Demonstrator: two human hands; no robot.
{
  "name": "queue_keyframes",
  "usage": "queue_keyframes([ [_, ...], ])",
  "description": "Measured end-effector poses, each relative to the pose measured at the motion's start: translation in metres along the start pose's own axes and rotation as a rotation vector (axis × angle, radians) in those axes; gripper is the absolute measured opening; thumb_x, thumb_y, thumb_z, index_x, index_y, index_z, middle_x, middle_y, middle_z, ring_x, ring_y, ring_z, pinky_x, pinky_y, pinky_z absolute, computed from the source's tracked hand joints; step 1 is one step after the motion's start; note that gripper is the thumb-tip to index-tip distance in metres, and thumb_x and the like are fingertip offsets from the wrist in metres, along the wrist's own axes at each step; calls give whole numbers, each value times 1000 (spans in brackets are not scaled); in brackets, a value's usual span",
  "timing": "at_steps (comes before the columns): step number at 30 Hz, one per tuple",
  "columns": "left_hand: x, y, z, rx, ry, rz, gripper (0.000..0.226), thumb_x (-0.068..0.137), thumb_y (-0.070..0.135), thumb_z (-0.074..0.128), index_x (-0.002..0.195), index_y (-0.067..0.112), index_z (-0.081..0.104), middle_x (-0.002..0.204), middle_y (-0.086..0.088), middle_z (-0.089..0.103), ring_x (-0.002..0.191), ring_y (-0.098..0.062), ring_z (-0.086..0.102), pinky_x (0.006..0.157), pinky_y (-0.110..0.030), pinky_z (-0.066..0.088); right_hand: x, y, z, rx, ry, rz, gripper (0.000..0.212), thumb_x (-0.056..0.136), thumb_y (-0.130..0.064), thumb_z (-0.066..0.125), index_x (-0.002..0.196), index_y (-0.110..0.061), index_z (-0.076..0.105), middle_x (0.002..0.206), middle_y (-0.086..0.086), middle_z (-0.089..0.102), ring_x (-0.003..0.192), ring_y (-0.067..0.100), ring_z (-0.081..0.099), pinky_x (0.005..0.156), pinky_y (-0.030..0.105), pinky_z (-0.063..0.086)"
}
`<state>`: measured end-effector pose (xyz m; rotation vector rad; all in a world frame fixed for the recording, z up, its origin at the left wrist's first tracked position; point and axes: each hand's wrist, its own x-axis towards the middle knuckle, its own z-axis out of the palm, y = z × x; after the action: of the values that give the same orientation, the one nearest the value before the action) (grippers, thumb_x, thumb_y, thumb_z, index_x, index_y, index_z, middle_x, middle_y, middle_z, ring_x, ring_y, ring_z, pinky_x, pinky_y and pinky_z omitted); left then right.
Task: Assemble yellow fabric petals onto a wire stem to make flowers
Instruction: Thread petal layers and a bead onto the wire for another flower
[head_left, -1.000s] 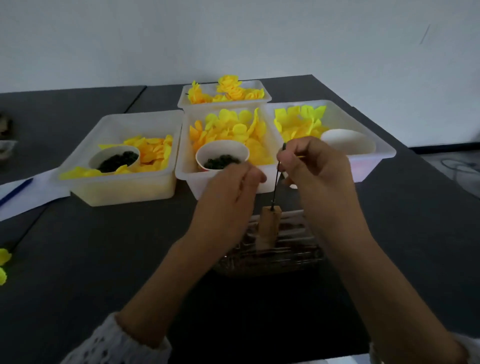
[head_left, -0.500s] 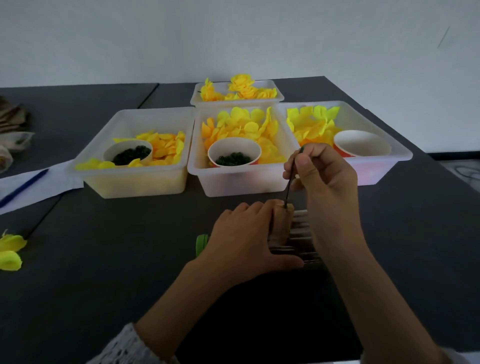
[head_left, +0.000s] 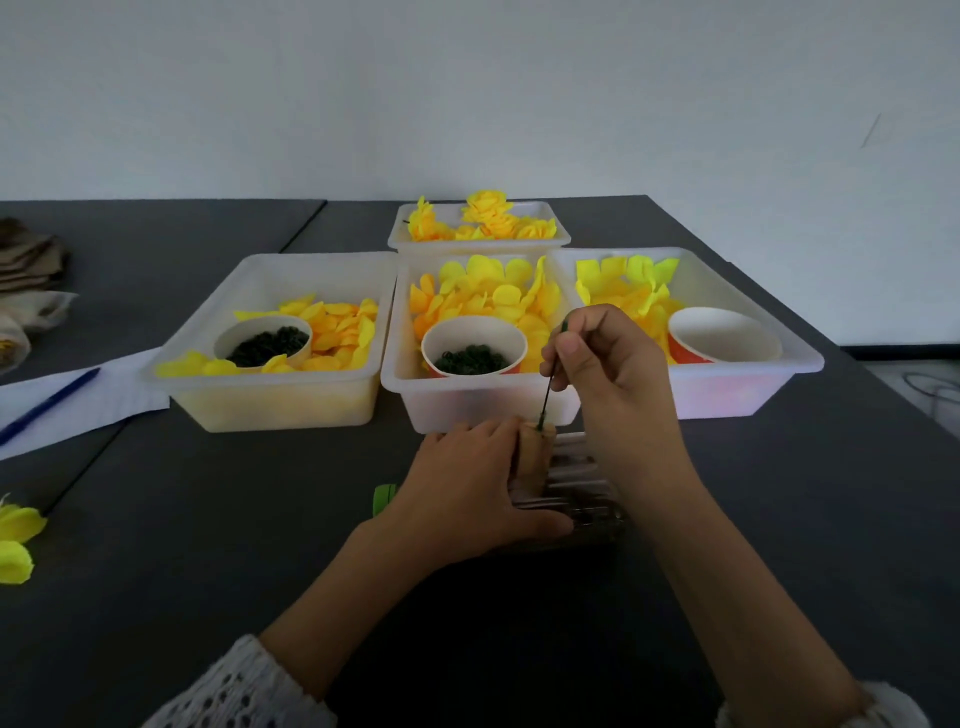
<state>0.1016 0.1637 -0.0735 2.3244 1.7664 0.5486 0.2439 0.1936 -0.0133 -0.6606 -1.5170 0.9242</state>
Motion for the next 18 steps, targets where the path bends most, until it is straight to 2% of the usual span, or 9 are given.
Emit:
queue_keyframes([
  [5, 4, -9, 0, 2, 15, 13, 75, 62, 87, 54, 121, 42, 49, 118, 21, 59, 103, -5, 54, 85, -31, 45, 9, 7, 7, 1, -1, 7, 22, 96, 2, 47, 79, -10, 52, 72, 10, 54, 63, 12, 49, 66, 20, 43],
  [9, 1, -11, 4, 8, 42, 9, 78, 61, 90, 51, 124, 43, 47, 122, 21, 59, 106, -6, 52, 85, -28, 37, 9, 12, 13, -11, 19, -7, 20, 93, 0, 47, 78, -13, 52, 71, 6, 53, 64, 12, 49, 66, 25, 42],
  [18, 2, -14, 7, 8, 27, -6, 82, 60, 91, 49, 127, 43, 45, 125, 20, 59, 107, -7, 52, 89, -32, 39, 8, 15, 14, 75, 36, -50, 18, 97, 10, 39, 88, -3, 48, 74, 14, 52, 64, 17, 48, 62, 24, 42],
])
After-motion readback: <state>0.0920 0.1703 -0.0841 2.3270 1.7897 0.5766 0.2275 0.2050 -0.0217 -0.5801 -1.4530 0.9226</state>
